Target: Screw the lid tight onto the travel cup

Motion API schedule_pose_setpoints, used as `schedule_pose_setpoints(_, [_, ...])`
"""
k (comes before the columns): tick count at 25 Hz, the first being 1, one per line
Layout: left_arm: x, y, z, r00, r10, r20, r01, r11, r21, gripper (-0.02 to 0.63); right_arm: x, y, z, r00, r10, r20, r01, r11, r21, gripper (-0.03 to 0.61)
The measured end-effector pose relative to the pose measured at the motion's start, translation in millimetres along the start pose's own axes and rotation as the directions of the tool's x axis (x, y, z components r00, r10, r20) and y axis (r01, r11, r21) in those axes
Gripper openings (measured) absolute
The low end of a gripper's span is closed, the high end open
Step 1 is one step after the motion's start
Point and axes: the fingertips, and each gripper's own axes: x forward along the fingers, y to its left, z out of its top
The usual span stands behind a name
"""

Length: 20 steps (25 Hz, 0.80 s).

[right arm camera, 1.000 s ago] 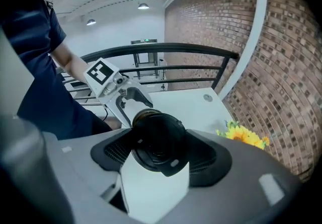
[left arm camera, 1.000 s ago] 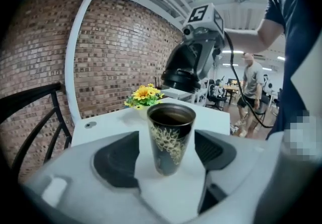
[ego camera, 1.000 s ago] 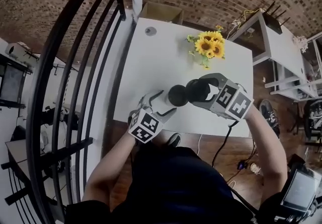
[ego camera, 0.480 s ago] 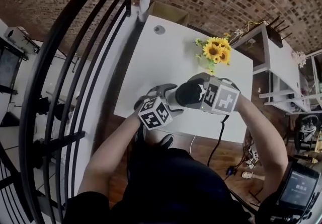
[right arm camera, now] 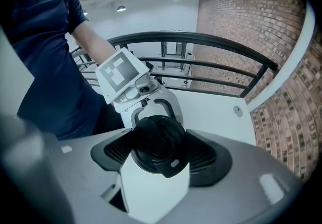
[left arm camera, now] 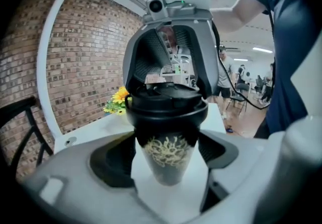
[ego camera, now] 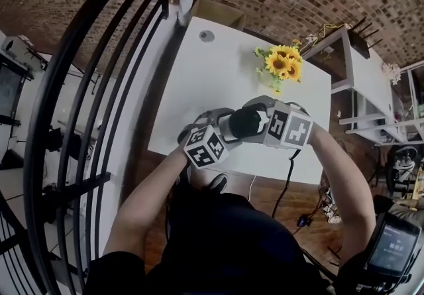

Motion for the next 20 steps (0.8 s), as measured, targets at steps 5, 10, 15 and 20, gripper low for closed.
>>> schedule_pose_setpoints(5, [0,2,3,0.997,0.079,0.025,-0.077,0.995,-0.060,0.383,-2,-12,-8,0.996,-0.092,0.017,0.082,0.942,0.325,0.339])
schedule_pose_setpoints(10, [0,4,4,0.959,0.282,0.018,-0.271,0.937,-0.220,0.382,-9,-18,-14,0.943,-0.331,0.033,0.214,0.680,0.702,0.339])
schedule_pose_setpoints(15, [10,1,30,0.961,0.271,0.047,-0.252,0.938,-0.239,0.402,-35,-13,-16,0.952,-0.297,0.070,0.200,0.780,0.593,0.374])
schedule_pose_setpoints(20, [6,-5,-1,0.998,0.061,-0.013,-0.060,0.998,0.024,0.462,-28,3,-1,0.988,-0.155,0.006,0.155,0.987,0.046,0.425])
